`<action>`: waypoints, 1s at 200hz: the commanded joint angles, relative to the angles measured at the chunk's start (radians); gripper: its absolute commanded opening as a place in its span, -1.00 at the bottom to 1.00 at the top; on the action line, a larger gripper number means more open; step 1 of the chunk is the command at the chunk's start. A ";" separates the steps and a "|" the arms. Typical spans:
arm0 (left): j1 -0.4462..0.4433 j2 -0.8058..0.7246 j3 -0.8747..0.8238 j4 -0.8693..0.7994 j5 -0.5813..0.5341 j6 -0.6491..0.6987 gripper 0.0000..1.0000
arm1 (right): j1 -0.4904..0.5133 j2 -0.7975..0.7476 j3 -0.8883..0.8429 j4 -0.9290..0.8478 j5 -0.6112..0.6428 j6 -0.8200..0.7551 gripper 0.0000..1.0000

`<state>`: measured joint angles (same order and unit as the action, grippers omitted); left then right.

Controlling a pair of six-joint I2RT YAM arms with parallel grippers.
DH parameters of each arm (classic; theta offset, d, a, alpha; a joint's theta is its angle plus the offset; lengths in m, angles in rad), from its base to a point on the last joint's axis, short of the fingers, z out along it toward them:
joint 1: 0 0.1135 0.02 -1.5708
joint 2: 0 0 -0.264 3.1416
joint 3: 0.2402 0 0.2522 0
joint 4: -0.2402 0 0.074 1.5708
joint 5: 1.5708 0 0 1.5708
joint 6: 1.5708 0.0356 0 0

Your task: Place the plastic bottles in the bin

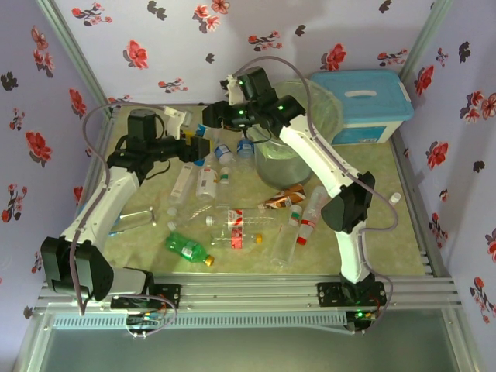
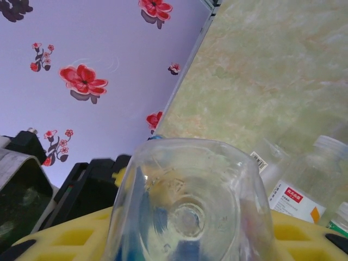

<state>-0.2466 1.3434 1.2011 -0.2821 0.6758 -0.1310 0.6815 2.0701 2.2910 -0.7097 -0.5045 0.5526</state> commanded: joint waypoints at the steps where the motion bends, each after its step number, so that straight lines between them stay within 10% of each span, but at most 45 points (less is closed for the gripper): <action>1: 0.019 -0.030 0.007 0.020 0.030 0.012 0.84 | -0.014 -0.043 0.030 -0.014 0.074 -0.040 -0.09; 76: 0.087 -0.025 0.067 -0.136 -0.061 0.092 0.99 | -0.186 -0.237 0.007 -0.005 0.132 -0.065 -0.14; 138: 0.090 0.115 0.229 -0.500 -0.495 0.209 0.99 | -0.357 -0.373 -0.086 -0.184 0.359 -0.192 -0.19; 200: 0.075 0.130 0.134 -0.563 -0.466 0.149 0.99 | -0.361 -0.186 0.076 -0.506 0.568 -0.389 -0.28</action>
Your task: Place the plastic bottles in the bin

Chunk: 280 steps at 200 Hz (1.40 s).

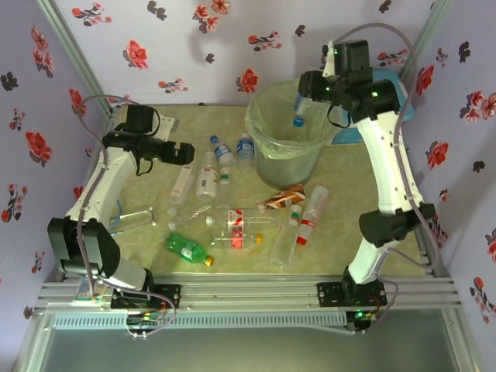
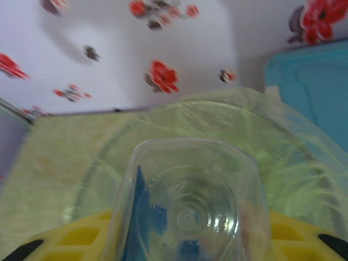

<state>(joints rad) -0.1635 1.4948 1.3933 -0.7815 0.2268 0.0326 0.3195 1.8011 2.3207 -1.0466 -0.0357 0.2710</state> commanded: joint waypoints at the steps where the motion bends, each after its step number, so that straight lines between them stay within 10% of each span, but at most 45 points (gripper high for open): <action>1: -0.009 -0.022 -0.063 -0.062 -0.016 -0.015 0.99 | 0.002 0.085 0.046 -0.170 0.100 -0.108 -0.28; 166: -0.020 -0.002 -0.263 -0.030 -0.133 0.029 0.97 | 0.023 0.282 -0.156 -0.104 0.012 0.004 -0.13; 280: -0.021 0.067 -0.278 -0.046 -0.175 0.044 0.96 | 0.020 0.198 -0.150 -0.105 0.001 -0.016 0.34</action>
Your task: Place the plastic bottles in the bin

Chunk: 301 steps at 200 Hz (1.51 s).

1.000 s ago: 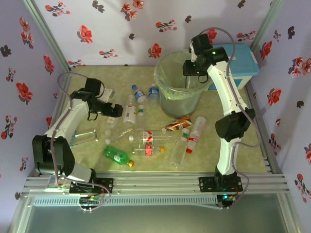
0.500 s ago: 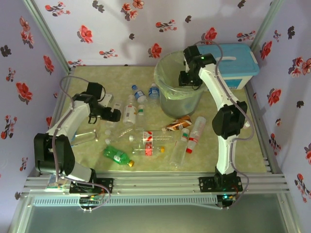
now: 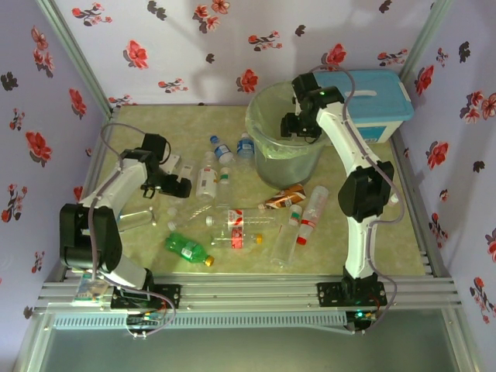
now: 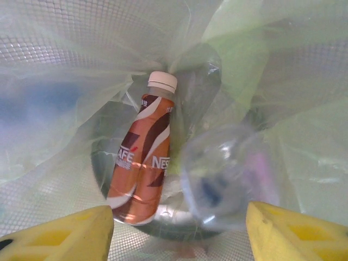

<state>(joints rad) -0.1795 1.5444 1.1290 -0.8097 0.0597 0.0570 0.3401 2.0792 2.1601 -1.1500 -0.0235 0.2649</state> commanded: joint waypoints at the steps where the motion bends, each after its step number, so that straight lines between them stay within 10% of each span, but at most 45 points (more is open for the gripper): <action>1: -0.006 0.018 -0.014 -0.017 -0.008 0.020 0.96 | -0.001 -0.082 0.010 -0.002 -0.011 -0.010 0.34; 141: -0.009 0.161 -0.004 0.004 0.023 0.023 0.77 | -0.001 -0.510 -0.258 0.158 -0.204 -0.004 0.42; 301: 0.025 0.049 0.059 0.037 0.048 -0.003 -0.02 | 0.108 -0.636 -0.356 0.318 -0.199 0.060 0.39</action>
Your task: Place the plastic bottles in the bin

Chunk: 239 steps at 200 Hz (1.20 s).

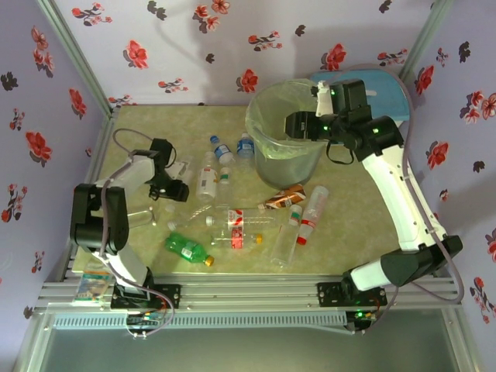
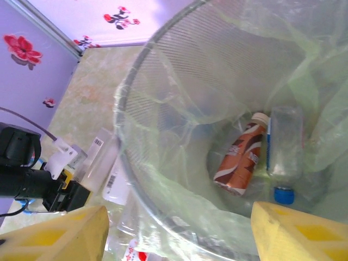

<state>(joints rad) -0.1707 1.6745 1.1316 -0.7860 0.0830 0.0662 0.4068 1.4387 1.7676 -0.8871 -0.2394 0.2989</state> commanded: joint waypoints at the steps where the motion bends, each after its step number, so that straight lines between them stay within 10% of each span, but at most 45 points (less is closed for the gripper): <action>1: 0.017 -0.083 0.058 0.013 0.026 -0.013 -0.04 | 0.043 0.005 0.037 0.056 0.018 0.026 0.39; 103: -0.103 -0.464 -0.001 0.314 0.211 -0.213 -0.81 | 0.289 0.144 0.172 0.258 0.001 0.066 0.40; 239: -0.351 -0.478 0.006 0.421 0.220 -0.327 -0.88 | 0.307 0.408 0.346 0.257 -0.093 0.176 0.48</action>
<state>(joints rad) -0.5026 1.1809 1.1164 -0.4068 0.2890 -0.2573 0.7307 1.8423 2.1143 -0.6769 -0.2943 0.4305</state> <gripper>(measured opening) 0.575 0.768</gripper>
